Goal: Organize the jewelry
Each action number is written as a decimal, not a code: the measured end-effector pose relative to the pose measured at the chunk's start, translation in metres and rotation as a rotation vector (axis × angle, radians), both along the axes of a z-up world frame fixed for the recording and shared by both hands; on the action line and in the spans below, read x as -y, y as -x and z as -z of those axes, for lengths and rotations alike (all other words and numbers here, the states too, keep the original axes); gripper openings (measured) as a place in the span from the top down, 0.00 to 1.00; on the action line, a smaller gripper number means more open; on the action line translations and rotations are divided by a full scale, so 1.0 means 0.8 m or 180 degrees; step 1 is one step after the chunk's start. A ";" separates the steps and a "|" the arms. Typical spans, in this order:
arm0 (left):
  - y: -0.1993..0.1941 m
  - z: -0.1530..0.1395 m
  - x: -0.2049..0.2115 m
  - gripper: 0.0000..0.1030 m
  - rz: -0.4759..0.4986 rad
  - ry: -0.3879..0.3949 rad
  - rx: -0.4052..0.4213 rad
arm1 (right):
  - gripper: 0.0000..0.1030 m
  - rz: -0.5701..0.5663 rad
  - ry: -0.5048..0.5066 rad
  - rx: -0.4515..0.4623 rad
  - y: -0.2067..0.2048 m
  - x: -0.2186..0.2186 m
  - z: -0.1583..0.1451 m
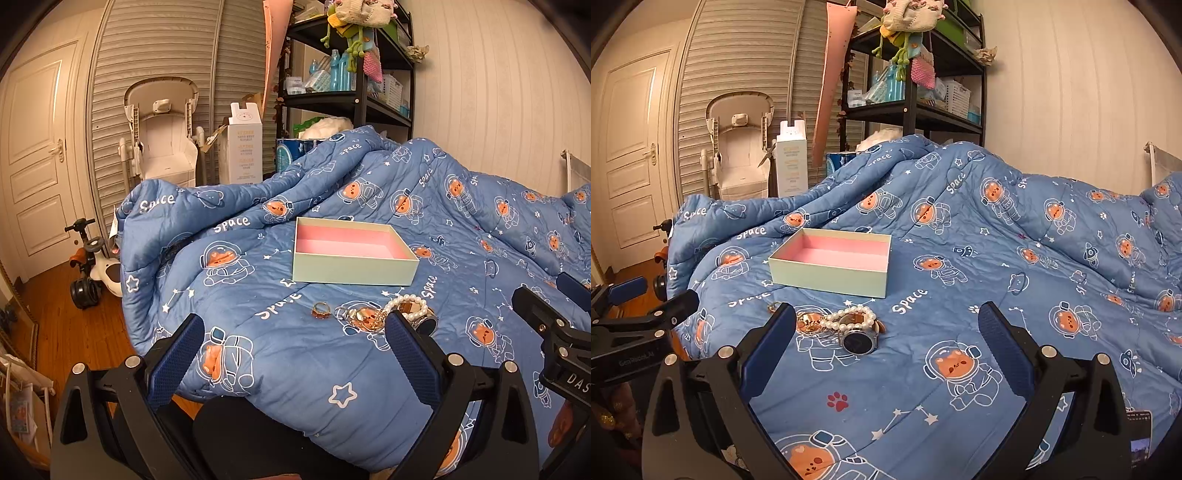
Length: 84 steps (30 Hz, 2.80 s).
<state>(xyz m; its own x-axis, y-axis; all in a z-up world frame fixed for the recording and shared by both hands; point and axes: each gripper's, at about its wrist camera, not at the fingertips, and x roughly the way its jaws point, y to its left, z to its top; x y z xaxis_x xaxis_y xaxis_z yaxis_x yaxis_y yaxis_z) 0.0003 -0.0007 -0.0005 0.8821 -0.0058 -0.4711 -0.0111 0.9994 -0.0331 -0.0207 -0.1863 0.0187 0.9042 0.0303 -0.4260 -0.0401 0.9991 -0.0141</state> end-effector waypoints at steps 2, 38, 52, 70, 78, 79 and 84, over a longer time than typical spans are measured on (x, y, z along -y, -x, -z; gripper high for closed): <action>0.000 0.000 0.000 0.06 0.0001 0.0001 0.0000 | 0.06 0.0006 -0.0005 0.0006 0.001 0.000 0.000; -0.002 0.009 -0.003 0.06 0.0021 0.0026 -0.0046 | 0.06 0.0062 -0.0023 -0.0050 -0.003 0.004 -0.003; -0.003 0.009 -0.005 0.06 0.0019 0.0035 -0.0051 | 0.06 0.0059 -0.0019 -0.0053 -0.004 0.004 -0.003; -0.008 0.014 -0.007 0.06 0.0051 0.0092 -0.0157 | 0.06 0.0045 -0.0041 -0.0125 -0.007 0.004 0.004; -0.018 0.021 -0.007 0.06 0.0161 0.0200 -0.0281 | 0.06 -0.0114 -0.0181 -0.0328 -0.024 0.008 0.014; -0.020 0.022 -0.007 0.06 0.0178 0.0209 -0.0302 | 0.06 -0.0173 -0.0221 -0.0386 -0.028 0.008 0.017; -0.035 0.029 -0.008 0.06 0.0337 0.0320 -0.0446 | 0.06 -0.0383 -0.0430 -0.0819 -0.062 0.014 0.038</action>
